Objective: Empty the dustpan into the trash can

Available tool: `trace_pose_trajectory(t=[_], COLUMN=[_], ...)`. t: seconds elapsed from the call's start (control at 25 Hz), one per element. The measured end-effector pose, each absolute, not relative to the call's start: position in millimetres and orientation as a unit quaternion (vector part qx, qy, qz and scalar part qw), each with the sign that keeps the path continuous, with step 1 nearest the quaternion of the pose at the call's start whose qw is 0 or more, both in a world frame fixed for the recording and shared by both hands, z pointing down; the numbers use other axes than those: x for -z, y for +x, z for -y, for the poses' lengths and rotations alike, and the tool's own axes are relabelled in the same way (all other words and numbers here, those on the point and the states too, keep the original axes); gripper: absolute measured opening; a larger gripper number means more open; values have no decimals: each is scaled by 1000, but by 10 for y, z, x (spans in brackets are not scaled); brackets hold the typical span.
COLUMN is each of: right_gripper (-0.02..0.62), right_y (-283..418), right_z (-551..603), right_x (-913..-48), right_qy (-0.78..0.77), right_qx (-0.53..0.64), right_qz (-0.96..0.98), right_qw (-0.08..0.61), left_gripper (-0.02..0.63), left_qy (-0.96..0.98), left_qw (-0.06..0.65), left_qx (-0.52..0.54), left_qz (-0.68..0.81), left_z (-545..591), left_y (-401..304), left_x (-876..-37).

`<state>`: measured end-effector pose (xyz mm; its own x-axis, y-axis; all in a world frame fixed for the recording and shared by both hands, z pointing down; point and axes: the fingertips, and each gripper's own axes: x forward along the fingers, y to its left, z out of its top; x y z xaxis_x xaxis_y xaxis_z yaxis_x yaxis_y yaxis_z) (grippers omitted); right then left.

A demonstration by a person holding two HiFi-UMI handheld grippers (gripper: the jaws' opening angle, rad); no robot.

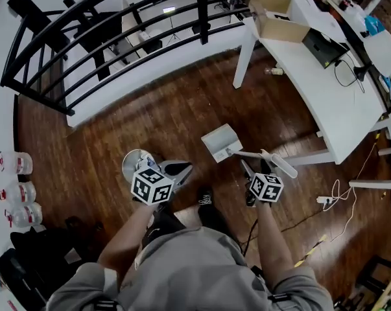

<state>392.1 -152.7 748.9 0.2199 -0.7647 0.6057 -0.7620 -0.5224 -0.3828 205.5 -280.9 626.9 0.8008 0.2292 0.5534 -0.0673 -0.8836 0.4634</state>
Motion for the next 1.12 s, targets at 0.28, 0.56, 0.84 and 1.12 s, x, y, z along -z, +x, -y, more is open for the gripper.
trace_pose_trajectory(t=[0.28, 0.56, 0.84, 1.12], right_gripper=[178, 2, 2, 2], right_y=[3099, 1799, 713, -131], right_z=[2050, 3616, 4227, 4411], right_x=[-7384, -5553, -4166, -3542], right_qy=[-689, -592, -500, -433], right_qx=[413, 189, 96, 60], right_qz=[-594, -784, -861, -899], right_qw=[-43, -17, 15, 29], left_gripper=[5, 5, 5, 5], left_qy=[938, 959, 965, 955], left_qw=[226, 193, 144, 126], left_qx=[-259, -165, -69, -31], left_qz=[42, 129, 210, 268], left_z=[3168, 3750, 4170, 4366], left_y=[1719, 904, 101, -557], left_x=[-5903, -5178, -4276, -3838])
